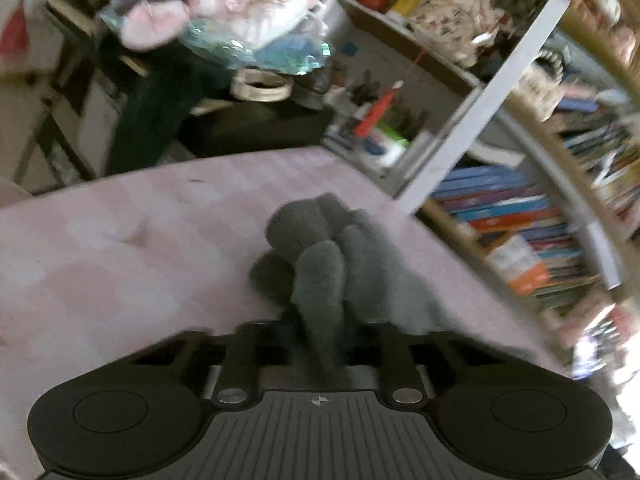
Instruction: Fold clothes
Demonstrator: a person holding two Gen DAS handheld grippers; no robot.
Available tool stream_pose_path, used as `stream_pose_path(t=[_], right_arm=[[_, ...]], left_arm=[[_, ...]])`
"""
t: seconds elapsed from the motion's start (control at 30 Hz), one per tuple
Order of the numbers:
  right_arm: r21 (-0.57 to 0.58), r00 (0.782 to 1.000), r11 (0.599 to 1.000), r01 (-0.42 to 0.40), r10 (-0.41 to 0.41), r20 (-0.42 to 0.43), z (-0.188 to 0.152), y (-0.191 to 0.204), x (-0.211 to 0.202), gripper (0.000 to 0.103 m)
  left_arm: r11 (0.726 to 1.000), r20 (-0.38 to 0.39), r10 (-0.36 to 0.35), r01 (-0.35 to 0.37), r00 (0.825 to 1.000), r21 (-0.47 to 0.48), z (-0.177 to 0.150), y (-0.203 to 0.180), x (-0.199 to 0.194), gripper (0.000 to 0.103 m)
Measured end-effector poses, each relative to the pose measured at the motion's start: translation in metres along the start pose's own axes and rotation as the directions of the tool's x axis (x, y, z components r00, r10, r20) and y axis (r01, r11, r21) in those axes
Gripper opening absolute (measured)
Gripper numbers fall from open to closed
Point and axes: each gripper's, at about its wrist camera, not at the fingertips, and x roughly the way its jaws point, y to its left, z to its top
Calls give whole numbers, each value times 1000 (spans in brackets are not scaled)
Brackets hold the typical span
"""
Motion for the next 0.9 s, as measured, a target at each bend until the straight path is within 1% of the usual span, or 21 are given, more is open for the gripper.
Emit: stream_pose_path(t=[0.07,0.17,0.2,0.27,0.33,0.4,0.53,0.6,0.63,0.67,0.77,0.87,0.9], right_arm=[[6,1000,1000,-4,4,-2,0,0,0,99],[10,1000,1000,-6,6,-3,0,0,0,99],[10,1000,1000,-7,7,-3,0,-1,0,99],[9,1000,1000,-6,6,-3,0,0,0,99],[7,1000,1000,-6,6,-2,0,-1,0,99],[9,1000,1000,-7,7,-3,0,-1,0,99],[13,1000,1000,-12,12,-4,0,-2,0,99],[13,1000,1000,-12,12,-4,0,-2,0,99],[13,1000,1000,-13,13,-4,1,-3,0,99],[13,1000,1000,-13,13,-4,0,-2,0,99],[15,1000,1000,-14,14,-5,0,-2,0,99],[17,1000,1000,-16,16,-6,0,-2,0,99],[18,1000,1000,-16,16,-6,1,-2,0,99]], left_arm=[[994,80,-48,40,996,100,-2,-22,-15,10],[978,123,-108,83,987,189,-5,-43,-29,11],[976,127,-112,85,986,201,-5,-46,-31,11],[989,90,-50,37,995,144,-4,-35,-23,11],[996,57,-2,-3,998,85,-3,-21,-16,11],[999,40,5,-6,999,39,-3,-10,-13,11],[1000,14,12,-12,1000,18,-2,-2,-8,14],[1000,-8,21,-21,1000,0,-2,4,-4,17],[1000,-23,26,-27,999,-16,-1,7,-1,20],[999,-35,30,-31,999,-29,-1,9,1,25],[998,-55,34,-37,998,-44,-2,13,4,37],[998,-62,29,-32,998,-47,-2,12,7,44],[998,-62,32,-35,998,-42,-1,11,8,45]])
